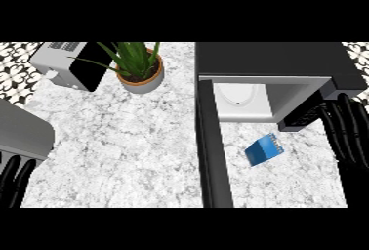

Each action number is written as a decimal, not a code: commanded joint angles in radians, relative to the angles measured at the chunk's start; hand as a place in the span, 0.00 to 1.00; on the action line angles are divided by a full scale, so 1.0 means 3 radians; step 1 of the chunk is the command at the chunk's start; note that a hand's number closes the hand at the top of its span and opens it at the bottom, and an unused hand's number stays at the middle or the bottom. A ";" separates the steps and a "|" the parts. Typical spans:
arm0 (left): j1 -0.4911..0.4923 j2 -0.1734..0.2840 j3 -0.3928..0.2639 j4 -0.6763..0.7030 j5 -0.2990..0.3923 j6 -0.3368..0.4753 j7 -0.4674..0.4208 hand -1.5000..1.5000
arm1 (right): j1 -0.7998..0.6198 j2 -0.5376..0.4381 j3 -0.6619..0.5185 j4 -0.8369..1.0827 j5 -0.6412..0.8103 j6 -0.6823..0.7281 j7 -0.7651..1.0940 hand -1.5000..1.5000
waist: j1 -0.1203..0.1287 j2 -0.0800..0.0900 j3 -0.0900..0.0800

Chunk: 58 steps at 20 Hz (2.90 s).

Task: Pick up the milk, place it into the microwave and close the microwave

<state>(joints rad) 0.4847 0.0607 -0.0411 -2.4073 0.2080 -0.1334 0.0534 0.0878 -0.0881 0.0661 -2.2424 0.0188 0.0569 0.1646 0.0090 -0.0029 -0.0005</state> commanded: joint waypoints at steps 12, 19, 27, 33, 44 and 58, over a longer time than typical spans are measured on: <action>0.0957 -0.0059 0.0202 -0.0604 0.0478 -0.0508 -0.0324 0.00 | 0.0282 0.0151 -0.0257 0.1352 0.0435 -0.0243 -0.1042 0.00 | 0.0087 -0.0004 0.0006; 0.1056 -0.0031 0.0377 -0.0523 0.0697 -0.0715 -0.0463 0.00 | 0.0152 0.0016 -0.0502 0.1989 0.0306 -0.0135 -0.1360 0.00 | 0.0047 0.0006 0.0006; 0.1464 -0.0107 0.0436 -0.0345 0.0668 -0.1056 -0.0886 0.00 | 0.0246 0.0075 -0.0505 0.2788 0.0520 -0.0252 -0.2024 0.00 | 0.0049 -0.0005 0.0003; 0.1685 -0.0140 0.0481 -0.0556 0.0780 -0.1131 -0.0880 0.00 | -0.0149 -0.0064 -0.0691 0.3683 0.0579 -0.0283 -0.2543 0.00 | 0.0082 0.0008 0.0010; 0.1719 -0.0129 0.0649 -0.0369 0.0864 -0.1285 -0.1026 0.00 | -0.0779 -0.0146 -0.0924 0.4833 0.0478 -0.0183 -0.3217 0.00 | 0.0039 0.0021 0.0010; 0.1779 0.0076 0.0898 -0.0209 0.1140 -0.1500 -0.1156 0.00 | -0.1447 -0.0220 -0.0996 0.5967 0.0500 0.0099 -0.3847 1.00 | 0.0060 0.0029 0.0010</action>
<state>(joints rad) 1.0247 0.0420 0.1605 -2.3778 0.3642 -0.5715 -0.3074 -0.3054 -0.1387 -0.2360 -0.5153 0.1555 0.0691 -0.9434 0.0312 0.0048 0.0019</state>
